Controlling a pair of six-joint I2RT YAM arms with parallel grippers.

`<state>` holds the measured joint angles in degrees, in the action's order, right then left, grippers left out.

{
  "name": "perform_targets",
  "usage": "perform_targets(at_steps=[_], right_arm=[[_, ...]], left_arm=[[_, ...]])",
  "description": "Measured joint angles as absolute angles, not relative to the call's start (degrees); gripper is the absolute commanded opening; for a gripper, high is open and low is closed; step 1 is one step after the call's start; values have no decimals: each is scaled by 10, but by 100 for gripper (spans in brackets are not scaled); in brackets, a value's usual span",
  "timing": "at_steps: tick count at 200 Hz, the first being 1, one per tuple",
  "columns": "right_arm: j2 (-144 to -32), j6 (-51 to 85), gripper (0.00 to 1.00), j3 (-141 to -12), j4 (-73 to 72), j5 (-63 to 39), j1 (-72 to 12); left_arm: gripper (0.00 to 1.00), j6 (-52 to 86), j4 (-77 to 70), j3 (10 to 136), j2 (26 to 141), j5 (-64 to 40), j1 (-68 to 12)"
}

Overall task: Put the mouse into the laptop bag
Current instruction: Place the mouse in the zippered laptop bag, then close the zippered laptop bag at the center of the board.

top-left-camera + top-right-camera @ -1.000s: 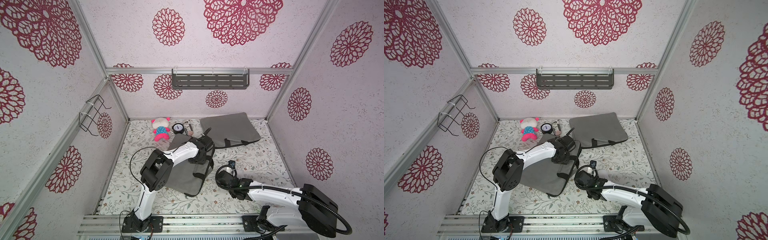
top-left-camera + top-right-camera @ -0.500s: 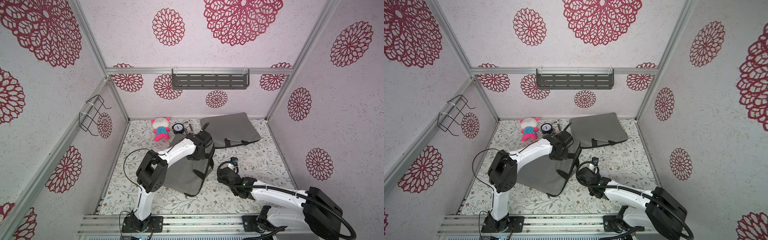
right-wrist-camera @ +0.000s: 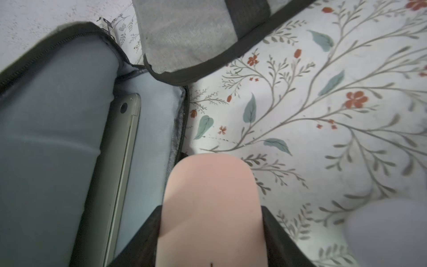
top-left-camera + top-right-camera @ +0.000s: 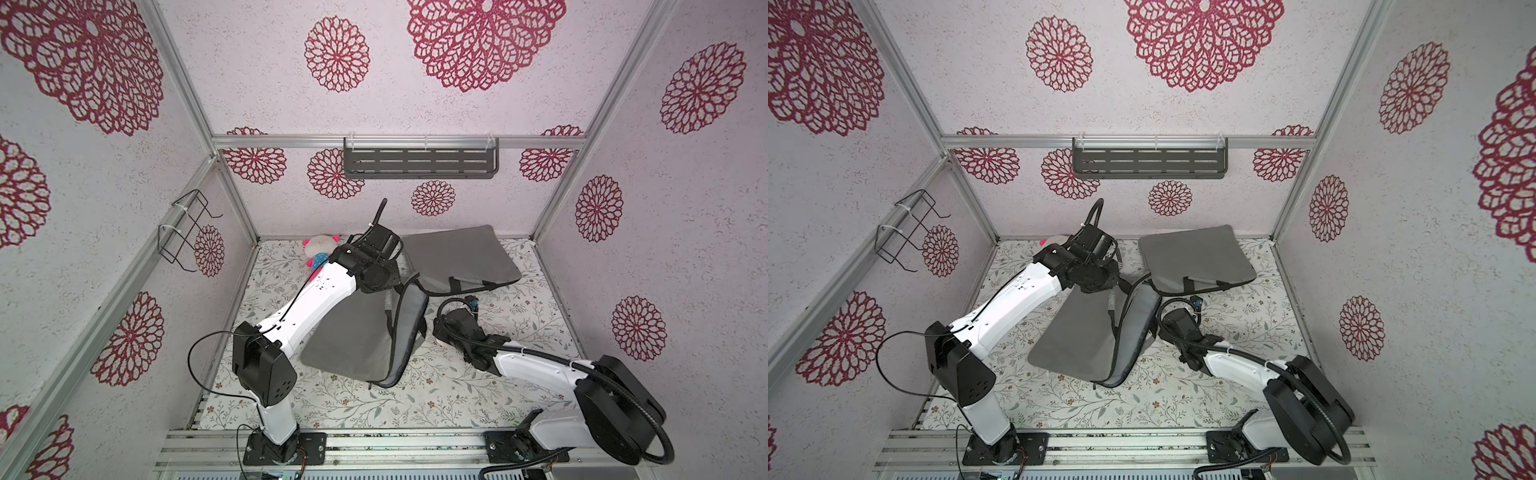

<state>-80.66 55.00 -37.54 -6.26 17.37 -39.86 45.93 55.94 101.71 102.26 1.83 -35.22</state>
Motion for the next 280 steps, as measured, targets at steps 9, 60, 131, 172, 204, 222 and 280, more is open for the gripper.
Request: perform_targets(at_steps=[9, 60, 131, 172, 204, 222, 280], right_arm=[[-837, 549, 33, -403, -71, 164, -394], [-1030, 546, 38, -585, -95, 112, -377], [-1152, 547, 79, -695, -94, 74, -370], [-1120, 544, 87, -661, -100, 78, -370], [-1052, 540, 76, -584, -107, 81, -371], [-991, 536, 76, -526, -107, 92, -372], [-786, 535, 87, -349, -113, 146, -395]], left_arm=[[0, 458, 557, 1016, 1023, 6, -346], [0, 452, 526, 978, 1016, -24, -337], [0, 450, 503, 957, 1002, -40, -328], [0, 450, 499, 956, 998, -42, -326], [0, 450, 496, 945, 996, -37, -326], [9, 450, 490, 938, 994, -36, -325], [98, 491, 460, 839, 899, 52, -322]])
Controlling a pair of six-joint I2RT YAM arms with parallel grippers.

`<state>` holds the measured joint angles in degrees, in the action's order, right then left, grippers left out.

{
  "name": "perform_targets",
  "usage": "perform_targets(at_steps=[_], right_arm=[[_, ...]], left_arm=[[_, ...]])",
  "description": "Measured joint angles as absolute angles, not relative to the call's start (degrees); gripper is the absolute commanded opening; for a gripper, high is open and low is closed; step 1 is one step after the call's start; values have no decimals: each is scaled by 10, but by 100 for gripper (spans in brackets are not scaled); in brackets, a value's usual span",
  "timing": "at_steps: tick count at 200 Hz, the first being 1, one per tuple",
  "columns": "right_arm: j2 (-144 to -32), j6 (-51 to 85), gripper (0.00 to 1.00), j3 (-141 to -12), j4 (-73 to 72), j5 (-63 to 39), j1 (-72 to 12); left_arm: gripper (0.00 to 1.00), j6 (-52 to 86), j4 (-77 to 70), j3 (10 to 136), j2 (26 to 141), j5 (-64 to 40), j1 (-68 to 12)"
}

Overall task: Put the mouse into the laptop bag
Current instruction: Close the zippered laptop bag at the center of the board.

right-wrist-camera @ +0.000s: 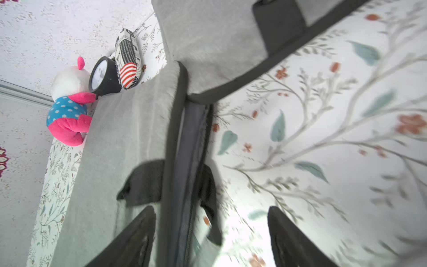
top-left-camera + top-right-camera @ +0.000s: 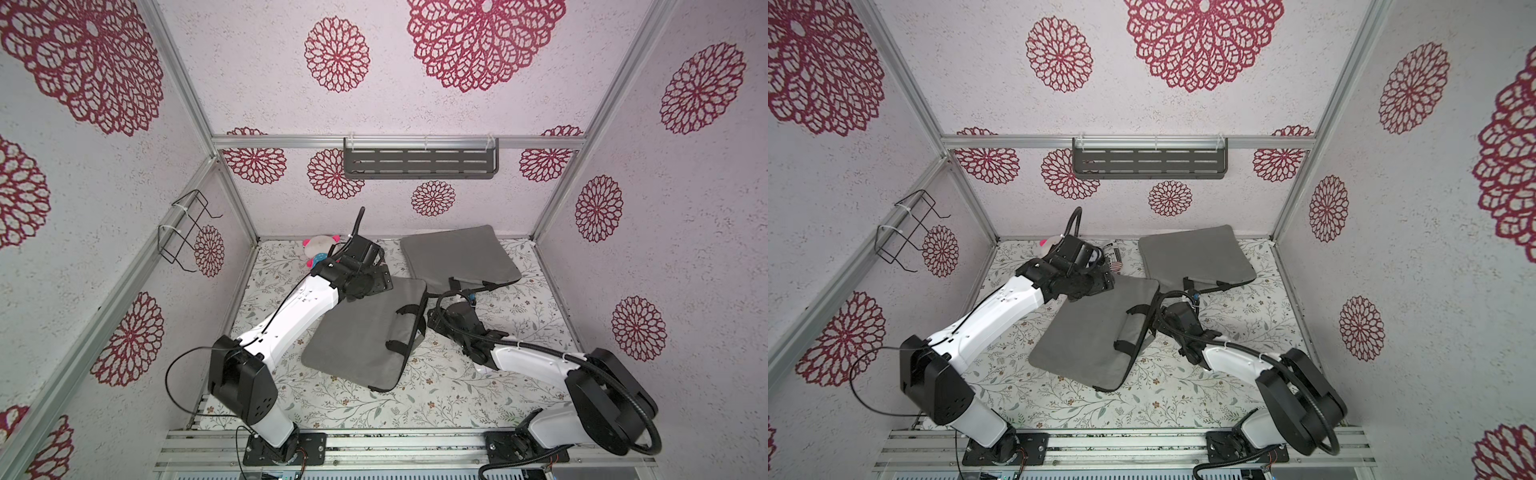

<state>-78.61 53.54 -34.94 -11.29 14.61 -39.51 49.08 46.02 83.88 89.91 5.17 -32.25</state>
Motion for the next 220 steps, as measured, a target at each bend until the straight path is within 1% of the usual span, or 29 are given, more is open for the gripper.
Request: perform_targets(at_steps=[18, 22, 42, 58, 71, 84, 102, 112, 122, 144, 164, 178, 189, 196, 220], right_arm=[[-753, 522, 98, -337, -95, 163, -439], [-748, 521, 99, -335, -95, 164, -449], [-730, 507, 99, -328, -108, 161, -492], [-742, 502, 98, -329, -123, 157, -503], [-767, 501, 95, -332, -131, 155, -503], [-798, 502, 90, -335, -140, 151, -502], [-849, 503, 80, -348, -152, 142, -502], [-881, 506, 74, -362, -159, 135, -502], [-913, 507, 66, -383, -164, 130, -502], [-967, 519, 57, -424, -176, 127, -502], [-987, 538, 39, -437, -185, 128, -502], [-1000, 546, 22, -452, -182, 128, -503], [-1011, 545, 11, -466, -177, 127, -503], [-1019, 548, 7, -478, -175, 127, -502], [-1045, 549, 0, -520, -165, 123, -502]], left_arm=[[98, 526, 448, 778, 819, 75, -322], [98, 538, 444, 760, 794, 81, -324], [98, 605, 420, 654, 668, 105, -336], [98, 692, 410, 540, 564, 122, -354], [98, 764, 406, 448, 497, 126, -366], [98, 823, 400, 369, 460, 126, -374], [98, 883, 399, 294, 443, 125, -380], [98, 902, 399, 273, 440, 125, -381], [98, 917, 395, 262, 432, 126, -383], [98, 947, 352, 233, 420, 124, -386], [98, 970, 298, 192, 426, 112, -387], [98, 980, 265, 169, 443, 102, -387], [98, 985, 239, 167, 457, 99, -388], [98, 987, 224, 168, 463, 97, -388], [98, 997, 203, 164, 481, 96, -391]])
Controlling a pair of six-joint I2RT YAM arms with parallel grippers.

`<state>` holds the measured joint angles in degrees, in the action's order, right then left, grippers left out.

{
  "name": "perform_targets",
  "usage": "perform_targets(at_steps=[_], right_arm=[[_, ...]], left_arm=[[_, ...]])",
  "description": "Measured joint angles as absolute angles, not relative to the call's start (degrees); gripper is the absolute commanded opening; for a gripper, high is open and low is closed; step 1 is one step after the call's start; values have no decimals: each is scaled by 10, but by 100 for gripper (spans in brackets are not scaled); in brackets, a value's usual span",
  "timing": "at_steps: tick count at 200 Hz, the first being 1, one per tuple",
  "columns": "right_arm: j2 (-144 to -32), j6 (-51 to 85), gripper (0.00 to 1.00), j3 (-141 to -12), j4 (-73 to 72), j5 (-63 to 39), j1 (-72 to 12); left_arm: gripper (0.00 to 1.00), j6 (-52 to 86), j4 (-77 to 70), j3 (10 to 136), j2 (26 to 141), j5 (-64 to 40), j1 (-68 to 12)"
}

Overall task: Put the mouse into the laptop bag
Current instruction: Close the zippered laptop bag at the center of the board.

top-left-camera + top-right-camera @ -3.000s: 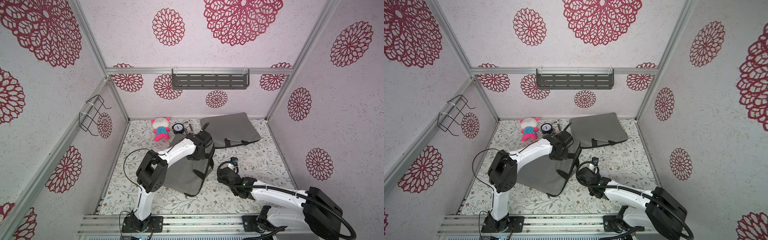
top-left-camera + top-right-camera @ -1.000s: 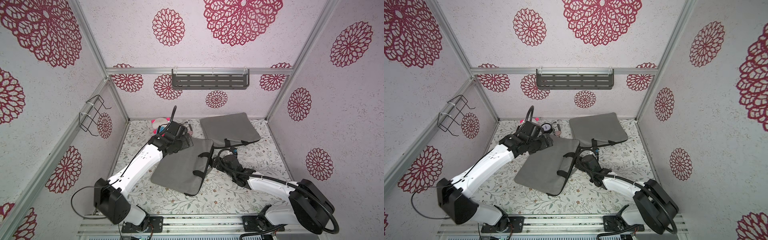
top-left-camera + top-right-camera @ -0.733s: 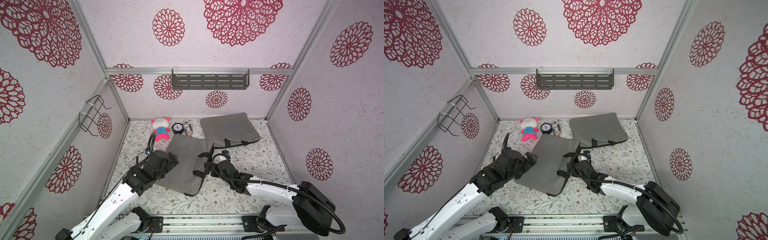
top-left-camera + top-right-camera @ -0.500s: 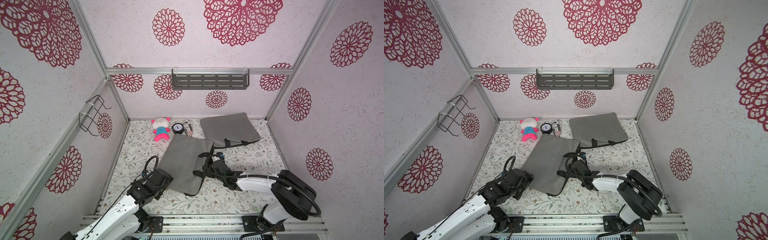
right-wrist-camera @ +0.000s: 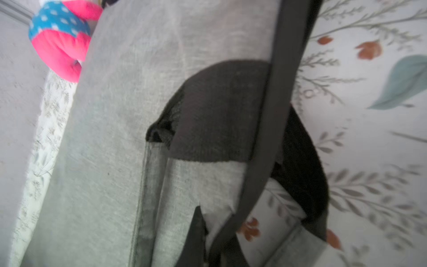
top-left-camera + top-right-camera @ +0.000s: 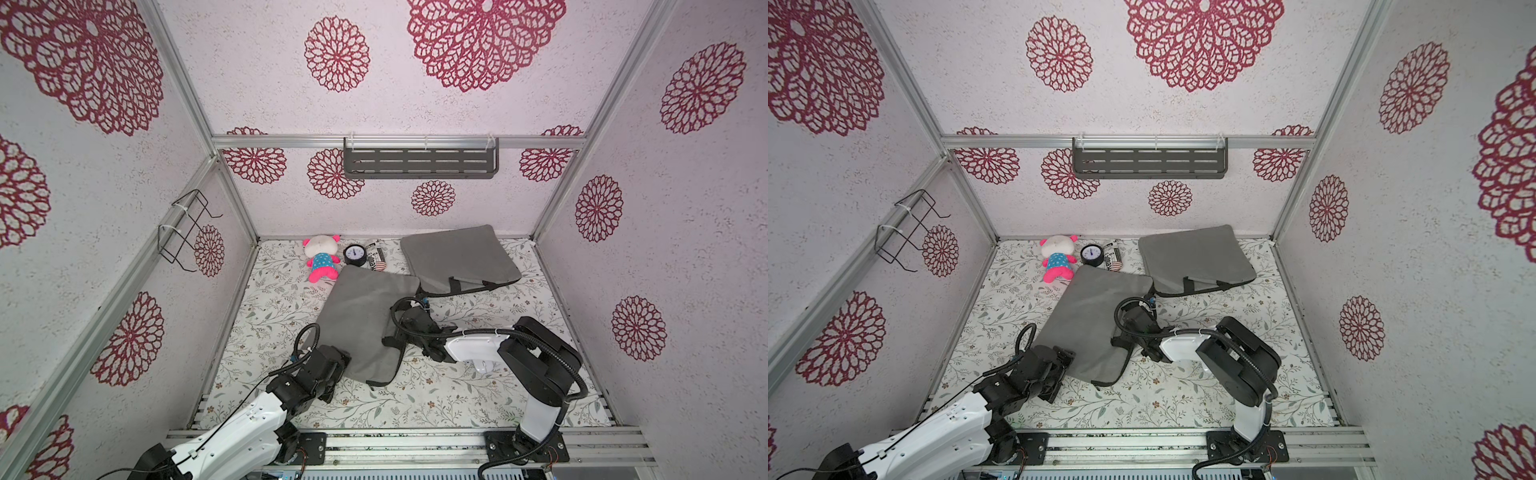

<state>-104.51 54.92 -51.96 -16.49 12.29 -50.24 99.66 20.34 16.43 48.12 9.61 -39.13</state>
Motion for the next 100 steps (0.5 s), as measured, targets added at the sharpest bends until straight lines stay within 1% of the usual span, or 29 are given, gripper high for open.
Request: perform_targets(at_steps=[16, 22, 27, 36, 40, 51, 72, 84, 100], right_arm=[[-1060, 550, 0, -540, -155, 122, -502], [-1065, 549, 4, -547, -150, 122, -502], [-1067, 549, 10, -553, -146, 122, -502], [-1070, 548, 27, -562, -137, 123, -502], [-1071, 550, 33, -564, -133, 124, -502], [-1069, 543, 44, -567, -119, 134, -504], [-1051, 536, 70, -557, -87, 160, -515], [-1021, 533, 80, -540, -60, 184, -533], [-965, 535, 88, -515, -27, 215, -571]], left_arm=[[98, 1005, 194, 161, 481, 98, -391], [98, 1008, 192, 159, 479, 98, -391], [98, 1010, 193, 159, 477, 99, -391], [98, 1012, 199, 159, 471, 102, -391], [98, 1012, 205, 159, 466, 104, -391], [98, 1012, 222, 159, 449, 114, -391], [98, 1012, 255, 160, 410, 133, -391], [98, 1009, 277, 163, 390, 143, -391], [98, 1002, 302, 168, 371, 157, -391]])
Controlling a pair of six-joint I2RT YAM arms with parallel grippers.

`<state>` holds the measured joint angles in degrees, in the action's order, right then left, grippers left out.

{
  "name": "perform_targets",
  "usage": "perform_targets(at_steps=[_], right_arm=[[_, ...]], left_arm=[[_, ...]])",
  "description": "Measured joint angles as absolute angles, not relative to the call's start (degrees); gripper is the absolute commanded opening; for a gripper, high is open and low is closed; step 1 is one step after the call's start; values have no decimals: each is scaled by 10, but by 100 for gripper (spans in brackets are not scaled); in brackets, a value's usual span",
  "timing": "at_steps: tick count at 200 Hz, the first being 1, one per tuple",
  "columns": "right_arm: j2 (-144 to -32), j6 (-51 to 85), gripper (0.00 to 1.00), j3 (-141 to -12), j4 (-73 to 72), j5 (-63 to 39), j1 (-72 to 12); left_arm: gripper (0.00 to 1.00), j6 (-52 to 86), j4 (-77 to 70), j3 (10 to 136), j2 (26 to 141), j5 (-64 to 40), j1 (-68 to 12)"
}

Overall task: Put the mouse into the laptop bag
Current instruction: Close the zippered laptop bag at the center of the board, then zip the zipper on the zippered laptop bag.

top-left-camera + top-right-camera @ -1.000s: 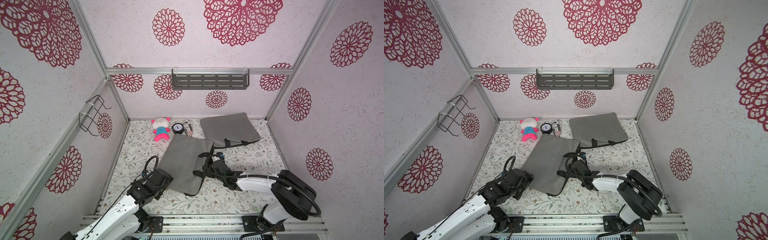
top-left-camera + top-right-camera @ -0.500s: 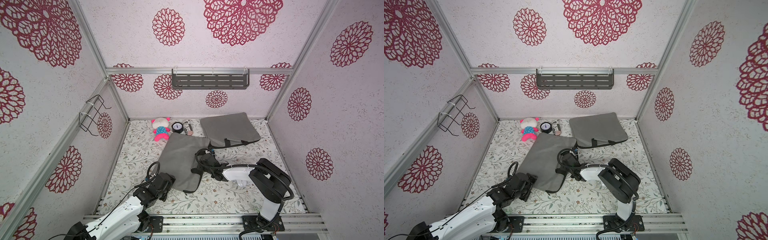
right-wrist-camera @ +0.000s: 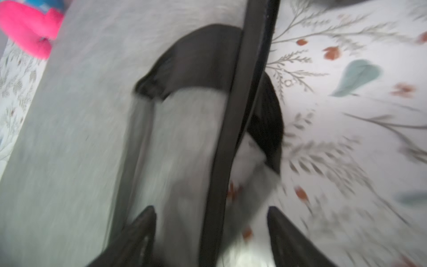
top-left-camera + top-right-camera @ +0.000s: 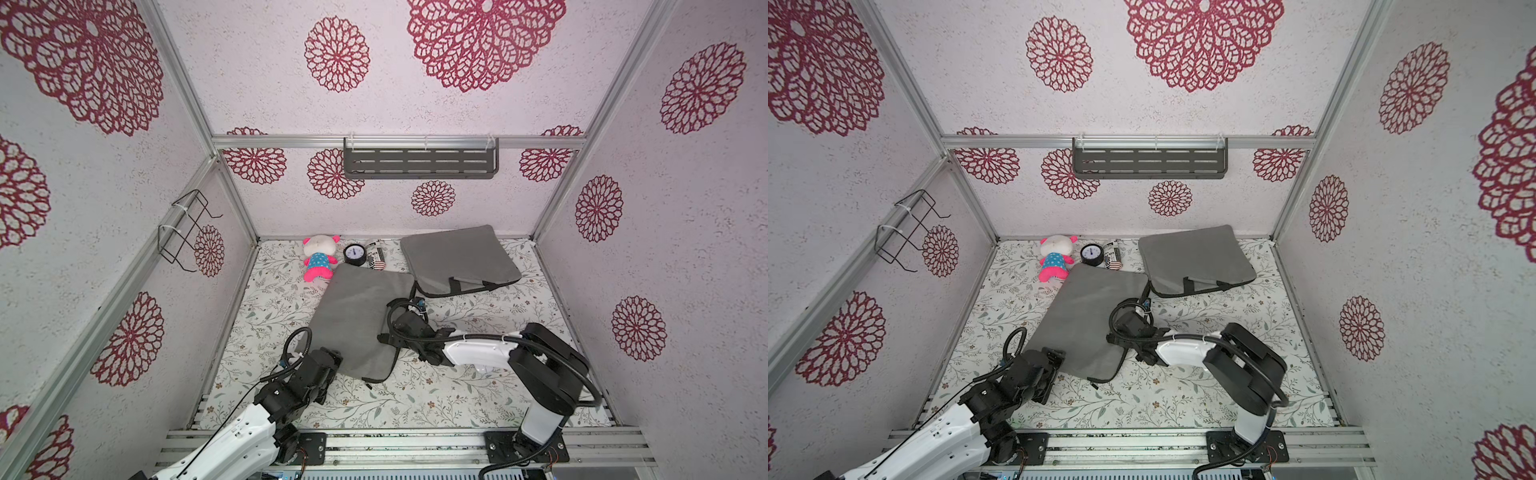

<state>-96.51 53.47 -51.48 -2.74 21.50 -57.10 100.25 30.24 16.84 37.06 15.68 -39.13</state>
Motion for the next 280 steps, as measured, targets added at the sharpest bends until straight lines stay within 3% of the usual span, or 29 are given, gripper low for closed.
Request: perform_targets(at_steps=[46, 72, 98, 132, 173, 200, 250, 269, 280], right_arm=[[-861, 541, 89, -495, 22, 334, -749], [-927, 545, 86, -544, 42, 378, -853], [-1031, 553, 73, -601, 47, 388, -908], [-1110, 571, 65, -621, 46, 385, -910], [-1116, 601, 58, -618, 40, 399, -889], [-1116, 602, 44, -601, 1, 403, -866], [-1113, 592, 0, -575, -57, 396, -848], [-1113, 590, 0, -574, -75, 379, -846], [-1113, 589, 0, -573, -84, 371, -845]], left_arm=[[98, 959, 342, 192, 350, 176, -391], [98, 940, 357, 201, 342, 180, -391], [98, 930, 374, 205, 336, 183, -391], [98, 931, 394, 206, 331, 183, -391], [98, 935, 402, 205, 331, 177, -391], [98, 937, 395, 205, 340, 174, -391], [98, 945, 348, 197, 382, 173, -391], [100, 946, 322, 194, 400, 174, -391], [96, 946, 305, 188, 409, 174, -390]])
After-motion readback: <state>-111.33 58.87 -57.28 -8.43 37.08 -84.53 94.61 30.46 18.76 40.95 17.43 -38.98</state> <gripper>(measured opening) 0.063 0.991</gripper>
